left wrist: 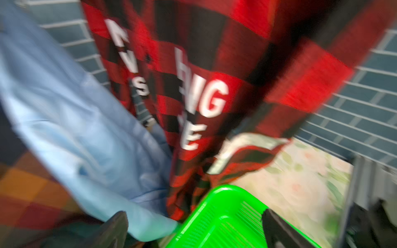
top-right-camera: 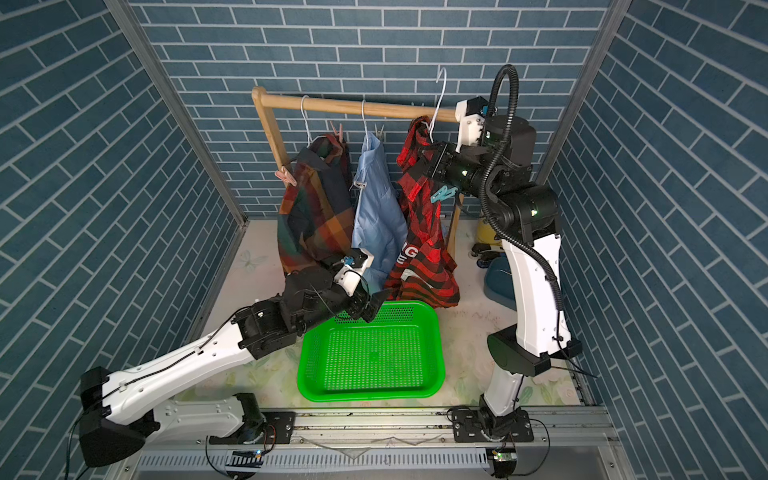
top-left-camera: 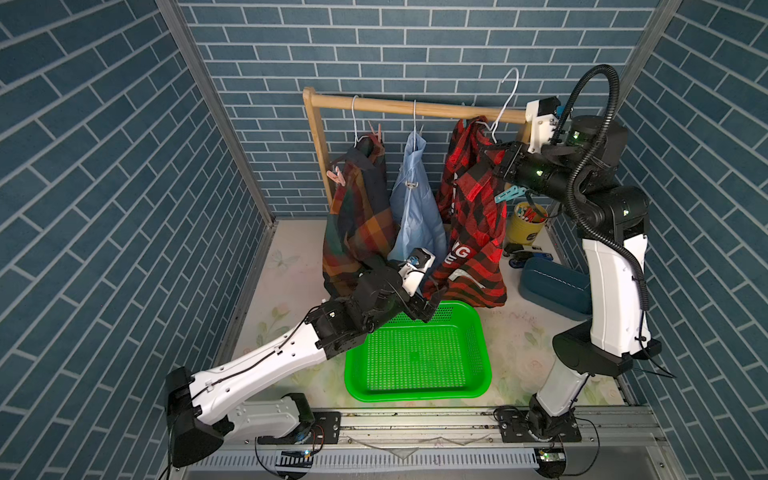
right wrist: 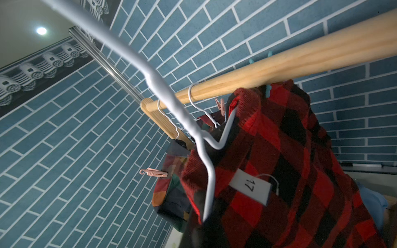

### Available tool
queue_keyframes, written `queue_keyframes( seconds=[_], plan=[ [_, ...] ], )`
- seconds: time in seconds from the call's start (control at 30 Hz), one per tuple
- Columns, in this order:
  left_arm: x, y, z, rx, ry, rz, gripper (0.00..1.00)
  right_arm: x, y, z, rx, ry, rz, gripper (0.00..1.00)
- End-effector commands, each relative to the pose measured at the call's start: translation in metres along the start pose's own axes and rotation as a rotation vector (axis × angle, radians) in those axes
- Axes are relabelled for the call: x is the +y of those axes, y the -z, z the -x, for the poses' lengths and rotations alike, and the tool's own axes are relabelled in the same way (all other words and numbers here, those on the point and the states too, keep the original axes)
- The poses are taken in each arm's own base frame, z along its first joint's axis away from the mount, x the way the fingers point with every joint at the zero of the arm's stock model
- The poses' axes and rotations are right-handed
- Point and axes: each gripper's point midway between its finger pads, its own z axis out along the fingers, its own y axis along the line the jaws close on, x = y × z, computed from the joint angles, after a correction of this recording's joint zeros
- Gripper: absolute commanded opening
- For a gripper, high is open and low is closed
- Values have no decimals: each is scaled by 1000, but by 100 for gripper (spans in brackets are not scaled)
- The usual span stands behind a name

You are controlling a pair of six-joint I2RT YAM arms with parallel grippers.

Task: Remove the clothespins securing long-sleeve shirts to the hanger
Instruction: Pick up the hanger from the clothesline, then place the long-sleeve shirt at the bin.

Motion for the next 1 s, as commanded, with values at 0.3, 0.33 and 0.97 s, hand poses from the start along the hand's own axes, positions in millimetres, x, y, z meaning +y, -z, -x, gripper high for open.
queue_keyframes(
  seconds=[0.3,0.33,0.97],
  plan=[
    [-161,-32,-21,-34,-58,-347,100,102,102,79,-337,90,334,0],
    [-163,-42,-20,-40,-50,-330,100,106,108,80,-342,89,345,0],
    [-123,-149,-5,-26,10,-19,100,109,180,70,-395,198,269,0]
  ],
)
